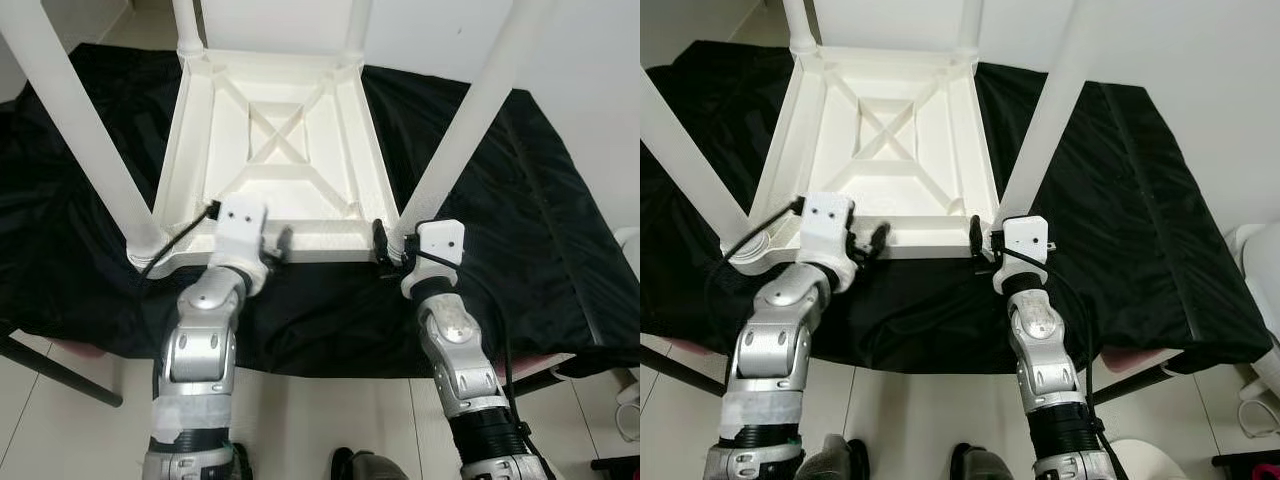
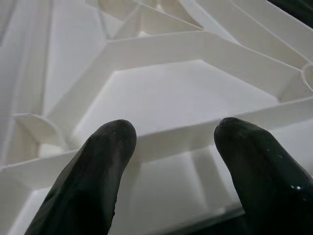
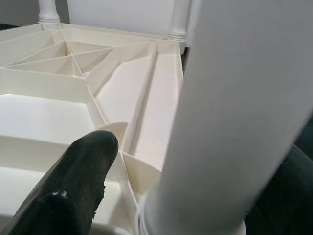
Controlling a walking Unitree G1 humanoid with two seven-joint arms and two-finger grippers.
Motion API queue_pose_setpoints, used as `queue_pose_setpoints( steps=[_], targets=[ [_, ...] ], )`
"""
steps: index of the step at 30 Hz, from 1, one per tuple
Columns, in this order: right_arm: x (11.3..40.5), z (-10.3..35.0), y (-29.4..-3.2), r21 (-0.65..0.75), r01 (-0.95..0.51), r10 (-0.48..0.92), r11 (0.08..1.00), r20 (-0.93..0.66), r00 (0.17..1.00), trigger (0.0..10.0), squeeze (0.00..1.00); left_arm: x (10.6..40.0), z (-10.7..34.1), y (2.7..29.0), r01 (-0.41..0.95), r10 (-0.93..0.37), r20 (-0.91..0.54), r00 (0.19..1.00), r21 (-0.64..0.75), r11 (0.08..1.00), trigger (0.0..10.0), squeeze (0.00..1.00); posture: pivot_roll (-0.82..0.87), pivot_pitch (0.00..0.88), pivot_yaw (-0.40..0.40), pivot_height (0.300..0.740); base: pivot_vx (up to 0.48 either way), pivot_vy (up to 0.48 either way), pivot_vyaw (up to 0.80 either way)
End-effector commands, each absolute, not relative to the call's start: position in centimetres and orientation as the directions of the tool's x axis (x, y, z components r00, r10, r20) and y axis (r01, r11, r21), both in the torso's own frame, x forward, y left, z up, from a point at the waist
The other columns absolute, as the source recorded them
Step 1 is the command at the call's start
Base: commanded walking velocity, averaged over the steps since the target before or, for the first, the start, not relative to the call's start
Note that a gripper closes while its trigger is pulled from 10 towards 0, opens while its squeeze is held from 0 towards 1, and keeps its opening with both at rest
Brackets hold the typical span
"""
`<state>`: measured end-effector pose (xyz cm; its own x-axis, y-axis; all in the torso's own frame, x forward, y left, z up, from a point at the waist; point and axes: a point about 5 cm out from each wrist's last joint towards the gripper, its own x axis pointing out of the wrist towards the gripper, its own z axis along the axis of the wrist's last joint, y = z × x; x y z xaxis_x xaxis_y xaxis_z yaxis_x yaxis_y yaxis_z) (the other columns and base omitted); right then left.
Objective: Building children table
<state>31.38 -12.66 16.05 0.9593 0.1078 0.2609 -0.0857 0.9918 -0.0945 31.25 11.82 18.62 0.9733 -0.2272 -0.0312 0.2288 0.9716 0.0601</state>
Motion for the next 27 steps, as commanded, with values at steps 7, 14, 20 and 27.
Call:
queue_pose_setpoints(
  steps=[7,14,20,27],
  targets=[
    [31.4,15.6,-12.7,-0.091,-0.071,0.093,0.993,0.263,0.96,10.0,0.0,31.4,18.8,15.8,-0.336,0.335,0.025,0.942,0.089,0.938,10.0,0.0,-0.06,0.132,-0.035,0.74,0.0,0.0,0.0],
    [31.3,15.6,-12.6,-0.085,-0.072,0.092,0.994,0.267,0.959,10.0,0.0,31.0,18.8,17.6,-0.445,0.443,0.051,0.895,0.174,0.879,10.0,0.0,-0.06,0.137,-0.035,0.74,0.0,0.0,0.0],
    [31.2,15.6,-12.2,-0.071,-0.094,0.109,0.993,0.268,0.957,10.0,0.0,30.9,18.8,17.9,-0.495,0.488,0.089,0.868,0.216,0.841,10.0,0.0,-0.06,0.144,-0.036,0.74,0.0,0.0,0.0],
    [31.0,15.2,-11.0,-0.059,-0.152,0.162,0.987,0.247,0.955,10.0,0.0,30.7,19.0,19.1,-0.557,0.544,0.131,0.829,0.282,0.781,10.0,0.0,-0.05,0.151,-0.034,0.74,0.0,0.0,0.0]
  ],
)
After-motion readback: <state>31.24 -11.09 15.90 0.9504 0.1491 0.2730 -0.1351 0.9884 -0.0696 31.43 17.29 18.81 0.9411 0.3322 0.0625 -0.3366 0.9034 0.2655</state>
